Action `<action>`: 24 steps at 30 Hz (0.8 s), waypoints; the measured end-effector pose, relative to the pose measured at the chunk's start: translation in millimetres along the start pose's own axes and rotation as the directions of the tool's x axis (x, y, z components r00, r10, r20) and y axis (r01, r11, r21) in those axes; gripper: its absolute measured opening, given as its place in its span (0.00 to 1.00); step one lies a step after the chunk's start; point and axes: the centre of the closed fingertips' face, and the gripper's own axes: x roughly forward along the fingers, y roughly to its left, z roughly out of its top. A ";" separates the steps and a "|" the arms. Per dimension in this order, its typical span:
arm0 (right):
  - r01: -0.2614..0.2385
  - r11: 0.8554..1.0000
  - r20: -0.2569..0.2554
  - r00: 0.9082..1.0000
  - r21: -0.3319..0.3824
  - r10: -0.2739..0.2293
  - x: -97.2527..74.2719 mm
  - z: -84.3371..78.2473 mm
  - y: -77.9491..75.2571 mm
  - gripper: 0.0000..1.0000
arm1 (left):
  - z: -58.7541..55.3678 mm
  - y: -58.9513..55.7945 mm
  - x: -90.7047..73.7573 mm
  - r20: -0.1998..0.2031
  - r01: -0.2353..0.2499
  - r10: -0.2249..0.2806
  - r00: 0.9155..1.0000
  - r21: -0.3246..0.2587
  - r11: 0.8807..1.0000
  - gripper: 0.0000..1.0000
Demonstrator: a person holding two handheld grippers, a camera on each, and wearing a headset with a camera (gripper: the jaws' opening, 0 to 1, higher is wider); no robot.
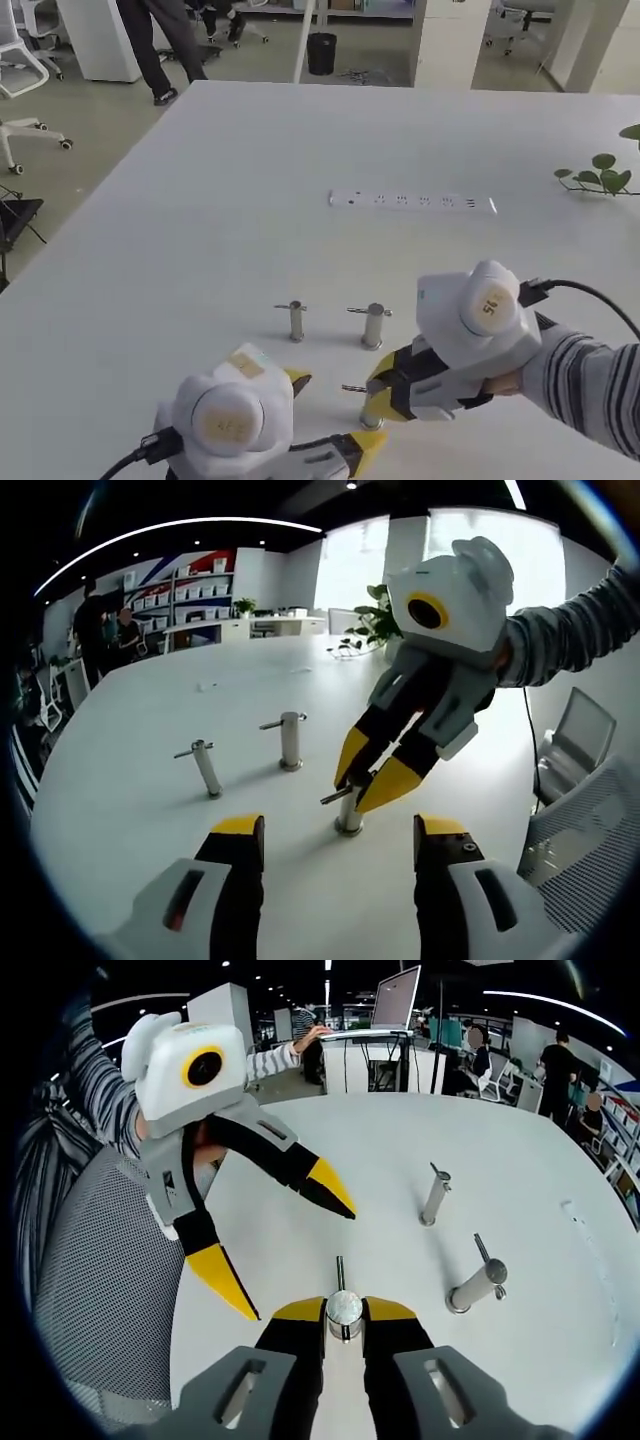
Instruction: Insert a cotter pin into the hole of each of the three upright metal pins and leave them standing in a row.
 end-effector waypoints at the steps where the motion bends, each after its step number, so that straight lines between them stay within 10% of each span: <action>1: -0.001 1.000 0.001 1.000 -0.002 0.001 -0.9 -0.7 -1.1 0.08 | 0.1 0.8 -0.9 0.000 0.000 0.000 1.000 0.005 1.000 0.61; 24: 0.044 0.998 -0.055 0.997 -0.048 -0.047 -37.9 -24.4 -48.7 0.08 | 17.6 26.1 -31.1 0.034 -0.023 0.022 0.999 0.028 0.999 0.90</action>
